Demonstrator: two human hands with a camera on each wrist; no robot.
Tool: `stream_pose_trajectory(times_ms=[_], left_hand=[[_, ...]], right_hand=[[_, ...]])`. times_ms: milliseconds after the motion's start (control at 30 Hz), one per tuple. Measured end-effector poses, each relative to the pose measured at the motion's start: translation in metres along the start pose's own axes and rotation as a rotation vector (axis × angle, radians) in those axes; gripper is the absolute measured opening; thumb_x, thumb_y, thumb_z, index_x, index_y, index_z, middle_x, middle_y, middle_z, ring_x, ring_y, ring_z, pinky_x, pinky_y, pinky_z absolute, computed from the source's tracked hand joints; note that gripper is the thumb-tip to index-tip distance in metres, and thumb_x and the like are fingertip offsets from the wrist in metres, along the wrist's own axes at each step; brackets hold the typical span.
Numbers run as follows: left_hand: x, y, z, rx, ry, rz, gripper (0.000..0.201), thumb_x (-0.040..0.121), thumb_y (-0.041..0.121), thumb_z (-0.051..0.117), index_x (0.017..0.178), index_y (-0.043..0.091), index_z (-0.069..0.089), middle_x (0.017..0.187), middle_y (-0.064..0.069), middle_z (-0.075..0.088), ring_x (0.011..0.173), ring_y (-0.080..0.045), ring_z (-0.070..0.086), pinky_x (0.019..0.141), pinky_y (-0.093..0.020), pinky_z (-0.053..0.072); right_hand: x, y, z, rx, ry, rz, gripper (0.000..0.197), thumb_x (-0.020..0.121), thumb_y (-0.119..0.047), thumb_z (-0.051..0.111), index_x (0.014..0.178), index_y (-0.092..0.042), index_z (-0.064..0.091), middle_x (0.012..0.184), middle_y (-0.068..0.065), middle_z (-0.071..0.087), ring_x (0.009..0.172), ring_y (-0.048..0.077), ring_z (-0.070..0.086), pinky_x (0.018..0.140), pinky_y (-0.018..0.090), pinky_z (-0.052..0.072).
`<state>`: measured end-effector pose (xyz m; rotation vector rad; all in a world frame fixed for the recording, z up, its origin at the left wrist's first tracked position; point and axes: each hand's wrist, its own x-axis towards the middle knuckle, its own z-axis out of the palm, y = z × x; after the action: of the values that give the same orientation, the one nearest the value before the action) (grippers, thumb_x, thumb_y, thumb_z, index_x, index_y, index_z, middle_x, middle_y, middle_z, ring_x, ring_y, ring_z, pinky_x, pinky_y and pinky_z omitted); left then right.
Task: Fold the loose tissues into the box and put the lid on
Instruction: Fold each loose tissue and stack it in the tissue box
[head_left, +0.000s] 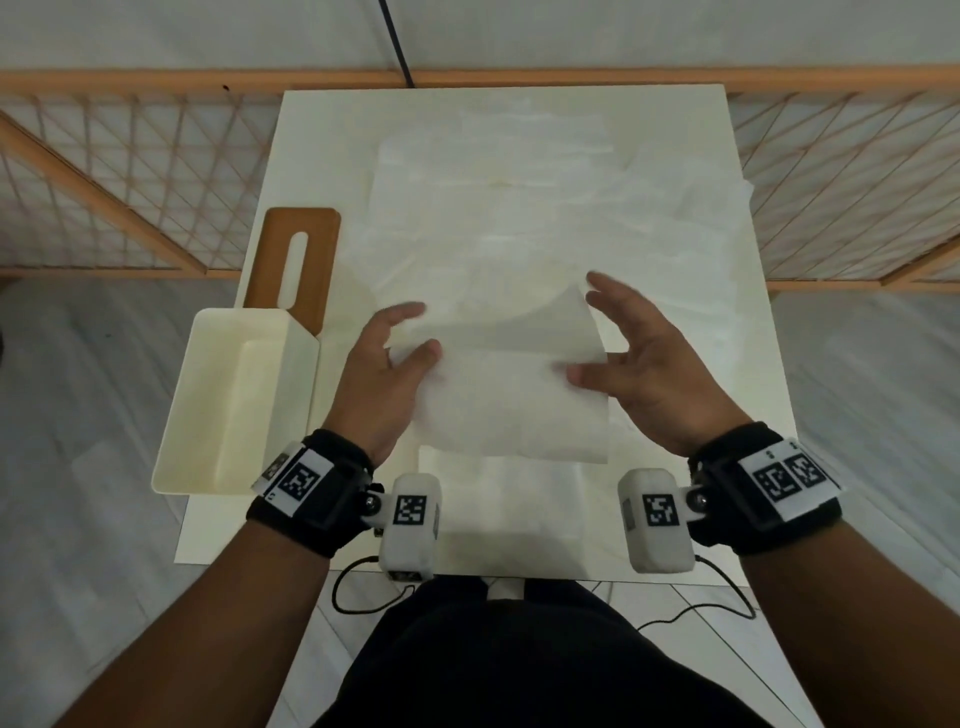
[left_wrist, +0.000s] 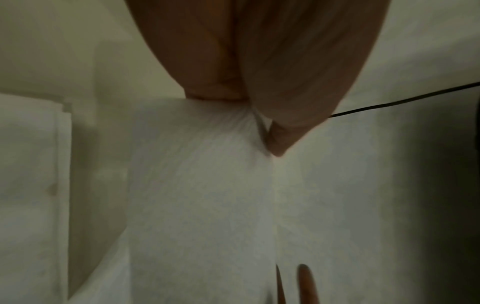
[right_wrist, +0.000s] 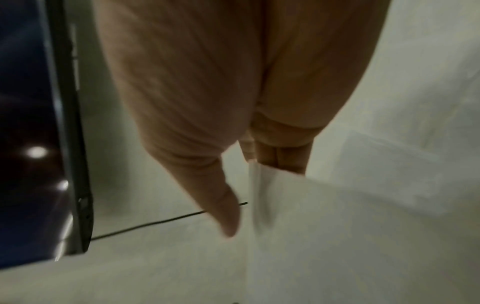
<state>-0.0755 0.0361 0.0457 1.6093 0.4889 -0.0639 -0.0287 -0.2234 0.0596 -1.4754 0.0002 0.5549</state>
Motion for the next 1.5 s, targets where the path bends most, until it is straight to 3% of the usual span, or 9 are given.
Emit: stream_pose_trajectory(times_ms=[133, 233, 333, 467, 633, 700, 800, 1200, 1500], left_hand=[[-0.002, 0.002, -0.007, 0.179, -0.058, 0.076, 0.02, 0.088, 0.015, 0.074, 0.099, 0.032, 0.074, 0.107, 0.016, 0.071, 0.102, 0.006, 0.063, 0.081, -0.009, 0.048], [0.0, -0.002, -0.01, 0.311, -0.037, 0.125, 0.016, 0.087, 0.018, 0.075, 0.095, 0.032, 0.072, 0.097, 0.022, 0.069, 0.092, 0.014, 0.06, 0.077, -0.003, 0.042], [0.001, -0.01, -0.01, 0.398, -0.008, 0.147, 0.01, 0.087, 0.021, 0.076, 0.088, 0.03, 0.071, 0.087, 0.02, 0.069, 0.082, 0.004, 0.062, 0.073, -0.011, 0.043], [-0.003, -0.021, -0.011, 0.435, -0.026, 0.142, 0.01, 0.085, 0.024, 0.077, 0.085, 0.032, 0.07, 0.11, 0.013, 0.066, 0.093, -0.002, 0.06, 0.081, -0.027, 0.047], [-0.015, -0.025, -0.019, 0.614, -0.124, 0.201, 0.014, 0.085, 0.02, 0.076, 0.082, 0.031, 0.067, 0.152, 0.017, 0.041, 0.141, 0.0, 0.032, 0.113, -0.025, 0.024], [-0.021, -0.028, -0.023, 0.554, -0.172, 0.168, 0.013, 0.085, 0.02, 0.075, 0.08, 0.029, 0.066, 0.128, 0.021, 0.062, 0.123, 0.002, 0.053, 0.107, -0.029, 0.039], [-0.028, -0.037, -0.026, 0.475, -0.224, 0.068, 0.008, 0.083, 0.027, 0.072, 0.078, 0.027, 0.066, 0.08, 0.015, 0.069, 0.076, -0.004, 0.063, 0.07, -0.028, 0.048], [-0.014, -0.116, -0.008, 0.743, -0.072, -0.148, 0.01, 0.086, 0.022, 0.071, 0.091, 0.018, 0.063, 0.076, 0.008, 0.06, 0.072, -0.005, 0.057, 0.06, -0.014, 0.039], [-0.008, -0.114, -0.012, 0.782, -0.004, -0.134, 0.019, 0.082, 0.027, 0.075, 0.09, 0.023, 0.058, 0.083, 0.008, 0.059, 0.075, -0.003, 0.055, 0.061, -0.016, 0.038]], right_hand=[[0.003, -0.002, -0.002, -0.351, 0.083, -0.009, 0.032, 0.081, -0.006, 0.081, 0.109, -0.02, 0.074, 0.154, -0.021, 0.037, 0.092, 0.019, 0.074, 0.08, 0.059, 0.057], [0.006, 0.001, -0.001, -0.554, 0.147, -0.057, 0.017, 0.081, -0.01, 0.08, 0.096, -0.016, 0.073, 0.142, -0.019, 0.053, 0.084, 0.003, 0.071, 0.074, 0.033, 0.059], [0.007, 0.01, 0.001, -0.659, 0.213, -0.096, 0.016, 0.078, -0.008, 0.079, 0.082, -0.019, 0.067, 0.116, -0.012, 0.07, 0.076, 0.01, 0.069, 0.07, 0.026, 0.056], [0.004, 0.02, 0.0, -0.695, 0.169, -0.068, 0.023, 0.076, -0.008, 0.08, 0.072, -0.024, 0.063, 0.089, -0.005, 0.073, 0.078, 0.016, 0.067, 0.071, 0.033, 0.054], [-0.011, 0.018, -0.002, -0.693, 0.018, 0.014, 0.024, 0.076, -0.014, 0.081, 0.086, -0.026, 0.063, 0.078, -0.008, 0.07, 0.067, 0.009, 0.055, 0.062, 0.023, 0.044], [-0.017, 0.016, -0.005, -0.642, -0.082, 0.096, 0.028, 0.076, -0.014, 0.083, 0.093, -0.027, 0.064, 0.081, -0.005, 0.073, 0.068, 0.018, 0.055, 0.062, 0.029, 0.046], [-0.024, 0.022, -0.009, -0.487, -0.185, 0.208, 0.028, 0.078, -0.011, 0.082, 0.098, -0.022, 0.066, 0.082, 0.007, 0.075, 0.068, 0.018, 0.057, 0.066, 0.032, 0.043], [-0.007, 0.128, 0.004, -0.798, 0.065, 0.274, 0.021, 0.078, -0.011, 0.077, 0.089, -0.02, 0.061, 0.086, -0.003, 0.065, 0.07, 0.011, 0.06, 0.052, 0.01, 0.041], [0.032, 0.127, -0.004, -1.094, 0.155, -0.006, 0.034, 0.083, -0.013, 0.069, 0.117, -0.012, 0.068, 0.118, 0.008, 0.059, 0.107, 0.026, 0.054, 0.092, 0.029, 0.043]])
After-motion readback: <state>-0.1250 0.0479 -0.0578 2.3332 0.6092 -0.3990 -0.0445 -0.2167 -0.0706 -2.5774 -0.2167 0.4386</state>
